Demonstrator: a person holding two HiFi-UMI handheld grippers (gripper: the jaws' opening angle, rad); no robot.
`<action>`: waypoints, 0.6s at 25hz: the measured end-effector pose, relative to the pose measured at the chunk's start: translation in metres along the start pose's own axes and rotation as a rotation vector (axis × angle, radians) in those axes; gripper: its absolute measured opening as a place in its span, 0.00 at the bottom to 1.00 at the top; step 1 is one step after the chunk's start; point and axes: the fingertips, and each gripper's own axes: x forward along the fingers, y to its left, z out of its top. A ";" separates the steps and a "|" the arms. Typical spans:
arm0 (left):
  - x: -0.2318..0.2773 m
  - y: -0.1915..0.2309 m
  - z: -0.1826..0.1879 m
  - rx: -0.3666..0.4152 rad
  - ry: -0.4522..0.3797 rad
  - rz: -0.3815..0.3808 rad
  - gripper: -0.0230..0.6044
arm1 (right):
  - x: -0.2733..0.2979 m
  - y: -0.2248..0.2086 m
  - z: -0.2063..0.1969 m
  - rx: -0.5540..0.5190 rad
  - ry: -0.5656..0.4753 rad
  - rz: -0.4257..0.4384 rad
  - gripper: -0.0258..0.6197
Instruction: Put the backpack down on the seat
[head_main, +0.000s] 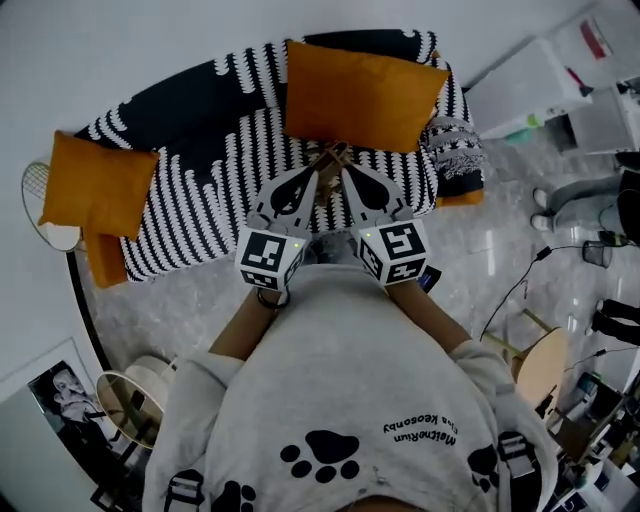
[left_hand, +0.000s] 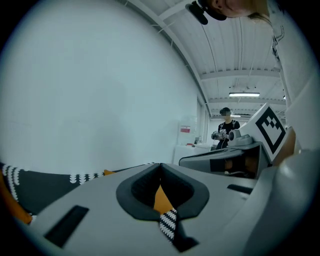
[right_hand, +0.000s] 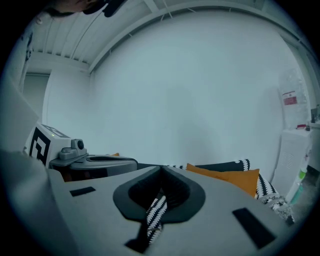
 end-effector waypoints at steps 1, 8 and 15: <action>-0.003 -0.006 0.004 0.005 -0.009 -0.002 0.07 | -0.007 0.001 0.003 -0.003 -0.011 0.004 0.09; -0.025 -0.038 0.013 0.028 -0.029 0.011 0.07 | -0.044 0.015 0.013 -0.074 -0.067 0.028 0.09; -0.033 -0.059 0.000 0.006 -0.019 -0.015 0.07 | -0.067 0.025 -0.007 -0.128 -0.035 0.058 0.09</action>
